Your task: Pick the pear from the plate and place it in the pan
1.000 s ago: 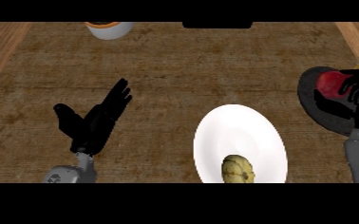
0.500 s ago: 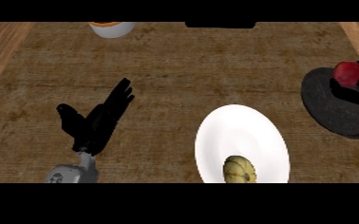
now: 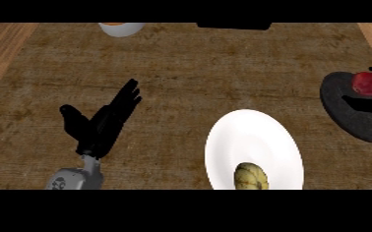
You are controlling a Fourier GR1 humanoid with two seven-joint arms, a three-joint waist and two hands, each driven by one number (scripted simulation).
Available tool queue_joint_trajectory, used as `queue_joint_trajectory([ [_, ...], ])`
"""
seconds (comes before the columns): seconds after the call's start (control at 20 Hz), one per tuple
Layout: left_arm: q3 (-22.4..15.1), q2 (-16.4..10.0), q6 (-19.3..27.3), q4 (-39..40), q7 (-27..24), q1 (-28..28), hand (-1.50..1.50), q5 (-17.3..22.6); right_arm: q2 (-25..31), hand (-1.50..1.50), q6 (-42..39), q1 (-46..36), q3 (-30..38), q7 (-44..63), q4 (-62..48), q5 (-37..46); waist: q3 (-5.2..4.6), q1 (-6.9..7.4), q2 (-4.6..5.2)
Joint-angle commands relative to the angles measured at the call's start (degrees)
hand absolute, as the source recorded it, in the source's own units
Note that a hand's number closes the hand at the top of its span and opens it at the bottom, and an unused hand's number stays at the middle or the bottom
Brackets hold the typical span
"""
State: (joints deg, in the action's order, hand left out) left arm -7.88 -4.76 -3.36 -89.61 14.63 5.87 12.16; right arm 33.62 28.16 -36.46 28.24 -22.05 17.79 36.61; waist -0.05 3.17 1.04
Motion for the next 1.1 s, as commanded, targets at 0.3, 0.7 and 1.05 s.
queue_joint_trajectory([
  [0.3,1.8,-1.1,-0.7,-0.1,0.8,0.4,0.0,1.1,-0.3,-1.5,-13.1,-1.5,14.3,-15.4,-1.6,-17.1,0.52,-0.93,0.2],
  [0.7,1.8,-0.9,-0.8,-0.2,-1.2,-2.1,0.0,0.5,9.1,-1.5,-36.1,4.4,16.5,-16.3,-7.7,-20.7,0.42,-1.45,-0.08],
  [1.05,0.3,0.1,0.2,-3.6,1.1,-3.1,0.0,0.0,12.3,-1.5,-49.6,12.6,16.4,-24.7,-8.7,-21.6,0.47,-1.77,-0.43],
])
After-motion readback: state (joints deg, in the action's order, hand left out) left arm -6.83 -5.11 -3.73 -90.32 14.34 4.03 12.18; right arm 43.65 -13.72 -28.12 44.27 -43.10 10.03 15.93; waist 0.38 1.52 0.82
